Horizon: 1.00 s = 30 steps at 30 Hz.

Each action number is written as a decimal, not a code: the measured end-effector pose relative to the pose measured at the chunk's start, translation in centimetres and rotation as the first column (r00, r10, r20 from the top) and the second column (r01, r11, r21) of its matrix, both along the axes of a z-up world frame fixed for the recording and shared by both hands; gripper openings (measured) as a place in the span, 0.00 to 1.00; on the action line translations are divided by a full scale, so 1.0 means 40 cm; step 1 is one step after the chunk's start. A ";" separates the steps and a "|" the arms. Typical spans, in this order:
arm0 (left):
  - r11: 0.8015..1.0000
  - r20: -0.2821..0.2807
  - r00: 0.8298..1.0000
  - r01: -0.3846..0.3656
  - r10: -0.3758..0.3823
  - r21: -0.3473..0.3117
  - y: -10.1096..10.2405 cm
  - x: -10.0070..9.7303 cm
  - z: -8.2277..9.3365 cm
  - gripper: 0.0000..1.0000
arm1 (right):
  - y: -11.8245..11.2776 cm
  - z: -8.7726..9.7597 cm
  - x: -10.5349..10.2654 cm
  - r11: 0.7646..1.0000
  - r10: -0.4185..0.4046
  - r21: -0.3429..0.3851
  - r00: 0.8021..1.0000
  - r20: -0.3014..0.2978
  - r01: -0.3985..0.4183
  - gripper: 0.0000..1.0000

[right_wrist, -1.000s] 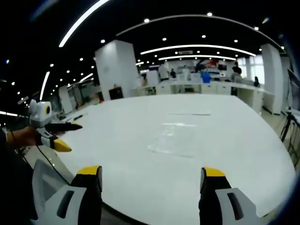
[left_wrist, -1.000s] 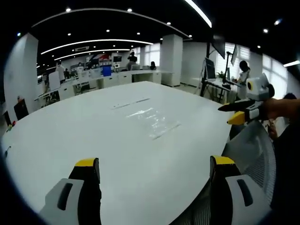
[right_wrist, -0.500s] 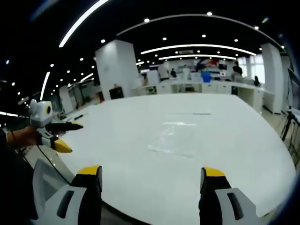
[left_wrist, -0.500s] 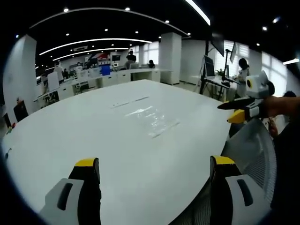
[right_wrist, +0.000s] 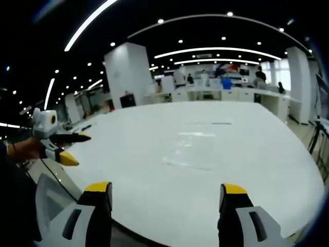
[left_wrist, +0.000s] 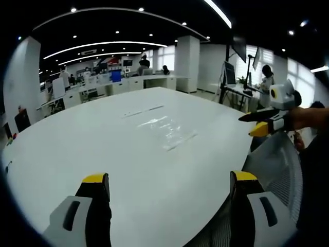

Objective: Open the resealable bag by pulling the two sides of the seal apart until the entire bag opening is separated and visibly accessible.

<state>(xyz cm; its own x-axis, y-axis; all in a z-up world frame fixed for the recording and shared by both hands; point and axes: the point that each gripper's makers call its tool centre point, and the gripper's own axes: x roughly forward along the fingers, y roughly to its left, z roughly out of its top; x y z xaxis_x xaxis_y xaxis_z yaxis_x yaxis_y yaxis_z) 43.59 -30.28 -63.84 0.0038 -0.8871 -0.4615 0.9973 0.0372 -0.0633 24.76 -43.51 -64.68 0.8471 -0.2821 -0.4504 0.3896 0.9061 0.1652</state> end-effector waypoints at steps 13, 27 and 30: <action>1.000 -0.002 1.000 0.002 -0.002 0.003 0.000 0.000 -0.003 0.95 | 0.004 -0.006 0.000 1.000 0.005 0.008 1.000 -0.007 -0.005 0.84; 1.000 -0.002 1.000 0.000 0.000 0.005 0.002 0.001 -0.005 0.95 | 0.004 -0.012 -0.003 1.000 0.003 0.013 1.000 -0.013 -0.003 0.83; 1.000 -0.001 1.000 0.001 -0.001 0.008 0.003 0.002 -0.007 0.95 | 0.001 -0.014 -0.004 1.000 0.002 0.013 1.000 -0.017 -0.002 0.83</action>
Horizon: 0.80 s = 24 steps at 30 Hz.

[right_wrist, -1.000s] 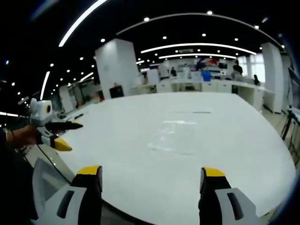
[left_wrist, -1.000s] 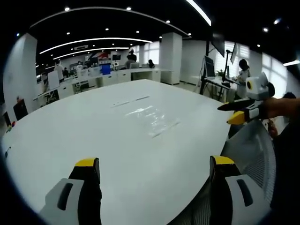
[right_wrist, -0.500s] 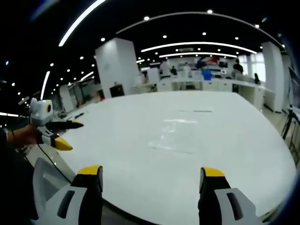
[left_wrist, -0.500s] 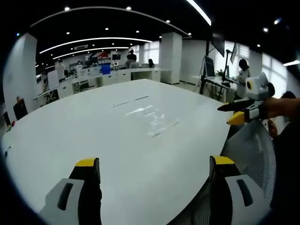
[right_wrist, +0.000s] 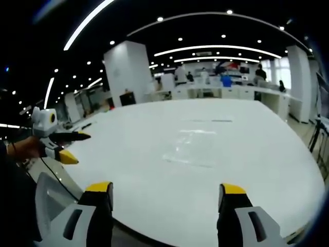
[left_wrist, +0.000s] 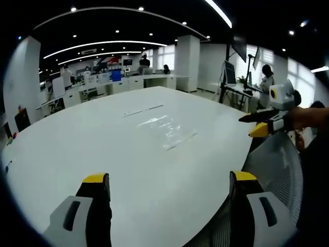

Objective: Open the resealable bag by pulling the two sides of the seal apart until the entire bag opening is separated and visibly accessible.

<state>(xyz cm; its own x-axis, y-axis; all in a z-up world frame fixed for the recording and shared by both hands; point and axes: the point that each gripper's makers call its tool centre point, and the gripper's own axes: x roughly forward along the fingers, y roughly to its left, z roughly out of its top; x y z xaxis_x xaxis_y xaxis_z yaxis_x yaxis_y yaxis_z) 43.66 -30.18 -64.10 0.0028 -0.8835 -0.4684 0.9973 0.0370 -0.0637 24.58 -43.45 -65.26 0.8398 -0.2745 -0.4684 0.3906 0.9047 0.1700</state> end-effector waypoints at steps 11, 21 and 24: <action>1.000 0.000 1.000 0.009 -0.009 0.005 -0.007 -0.002 -0.001 0.94 | -0.038 -0.010 -0.009 1.000 0.013 -0.024 0.999 -0.030 -0.014 0.82; 1.000 0.002 1.000 0.025 -0.025 0.007 -0.015 -0.007 0.001 0.93 | -0.064 -0.030 0.008 0.998 0.048 -0.042 0.997 -0.059 -0.051 0.78; 1.000 0.004 1.000 0.026 -0.026 0.010 -0.014 -0.007 0.001 0.93 | -0.071 -0.034 0.015 0.996 0.062 -0.054 0.996 -0.063 -0.066 0.74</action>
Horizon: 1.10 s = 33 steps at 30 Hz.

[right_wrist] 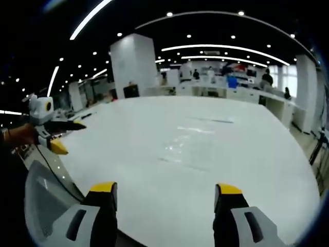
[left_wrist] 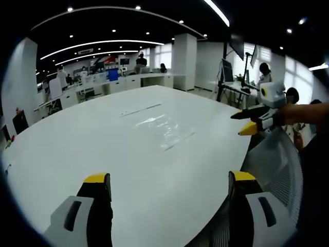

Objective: Open the resealable bag by pulling the two sides of the seal apart until the entire bag opening is separated and visibly accessible.

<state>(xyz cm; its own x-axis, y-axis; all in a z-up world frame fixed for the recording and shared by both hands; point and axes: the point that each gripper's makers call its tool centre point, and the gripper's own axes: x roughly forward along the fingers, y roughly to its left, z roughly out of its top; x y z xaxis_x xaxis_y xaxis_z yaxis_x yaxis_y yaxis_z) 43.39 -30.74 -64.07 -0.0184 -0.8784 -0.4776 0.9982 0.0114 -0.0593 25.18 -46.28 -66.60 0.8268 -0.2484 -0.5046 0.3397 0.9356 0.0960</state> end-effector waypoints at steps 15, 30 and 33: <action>1.000 0.002 1.000 -0.014 0.014 0.011 0.014 0.002 -0.004 0.91 | -0.063 -0.017 0.029 0.996 0.033 -0.081 0.998 -0.056 -0.037 0.67; 0.999 0.007 1.000 -0.026 0.026 0.033 0.039 0.001 -0.012 0.90 | -0.113 -0.035 0.056 0.975 0.073 -0.197 0.987 -0.146 -0.102 0.57; 0.999 0.009 1.000 -0.030 0.029 0.035 0.041 0.003 -0.013 0.90 | -0.125 -0.047 0.056 0.969 0.079 -0.216 0.981 -0.178 -0.117 0.56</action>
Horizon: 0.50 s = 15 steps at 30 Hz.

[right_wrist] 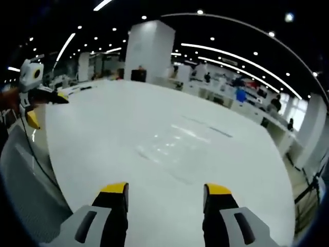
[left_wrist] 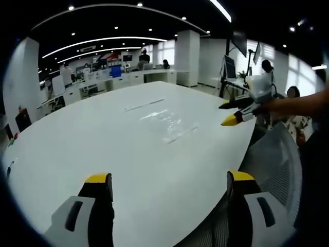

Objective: Open the resealable bag by pulling the two sides of the seal apart until the entire bag opening is separated and visibly accessible.

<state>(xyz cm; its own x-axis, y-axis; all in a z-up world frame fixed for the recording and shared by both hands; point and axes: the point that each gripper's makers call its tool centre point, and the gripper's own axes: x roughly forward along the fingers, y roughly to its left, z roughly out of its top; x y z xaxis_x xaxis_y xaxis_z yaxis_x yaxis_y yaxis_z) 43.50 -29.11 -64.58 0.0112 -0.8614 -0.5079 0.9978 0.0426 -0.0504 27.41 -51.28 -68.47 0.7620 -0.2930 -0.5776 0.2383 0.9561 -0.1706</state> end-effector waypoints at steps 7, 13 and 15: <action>1.000 -0.004 1.000 -0.012 0.012 0.006 0.003 0.006 -0.010 0.89 | -0.014 -0.013 0.007 0.998 0.043 -0.038 0.997 -0.057 -0.046 0.55; 1.000 -0.009 1.000 -0.014 0.014 0.008 0.005 0.009 -0.015 0.89 | -0.044 -0.018 0.018 0.988 0.071 -0.131 0.990 -0.123 -0.087 0.52; 1.000 -0.009 1.000 -0.011 0.011 0.013 0.005 0.008 -0.016 0.89 | -0.052 -0.022 0.023 0.979 0.093 -0.167 0.983 -0.158 -0.120 0.52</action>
